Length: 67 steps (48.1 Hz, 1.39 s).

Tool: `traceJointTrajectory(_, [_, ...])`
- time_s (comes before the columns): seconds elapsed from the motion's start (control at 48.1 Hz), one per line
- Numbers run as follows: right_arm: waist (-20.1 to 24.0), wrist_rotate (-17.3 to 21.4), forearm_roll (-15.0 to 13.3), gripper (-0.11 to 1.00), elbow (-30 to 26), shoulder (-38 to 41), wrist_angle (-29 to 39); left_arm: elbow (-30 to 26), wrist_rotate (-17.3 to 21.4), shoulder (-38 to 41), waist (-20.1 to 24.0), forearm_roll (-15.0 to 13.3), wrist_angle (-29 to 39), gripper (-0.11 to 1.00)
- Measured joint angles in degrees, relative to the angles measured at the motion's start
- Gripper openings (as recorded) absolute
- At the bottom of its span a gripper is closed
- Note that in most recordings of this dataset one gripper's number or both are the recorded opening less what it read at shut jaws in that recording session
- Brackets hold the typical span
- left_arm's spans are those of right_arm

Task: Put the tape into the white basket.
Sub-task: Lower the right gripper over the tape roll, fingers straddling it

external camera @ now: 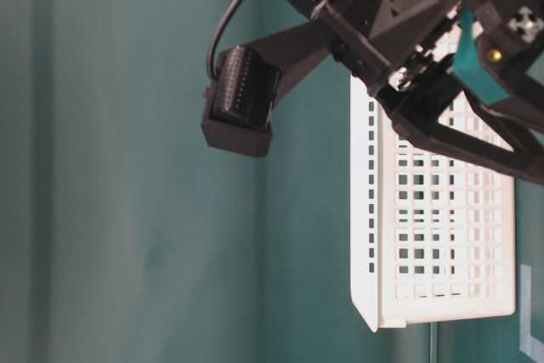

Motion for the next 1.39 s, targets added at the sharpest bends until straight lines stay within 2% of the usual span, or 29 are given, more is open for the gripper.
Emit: traceJointTrajectory(1.392, [2.37, 0.18, 0.00, 0.96, -7.21, 9.76, -0.18, 0.18, -0.09, 0.00, 0.00, 0.00, -0.18, -0.11])
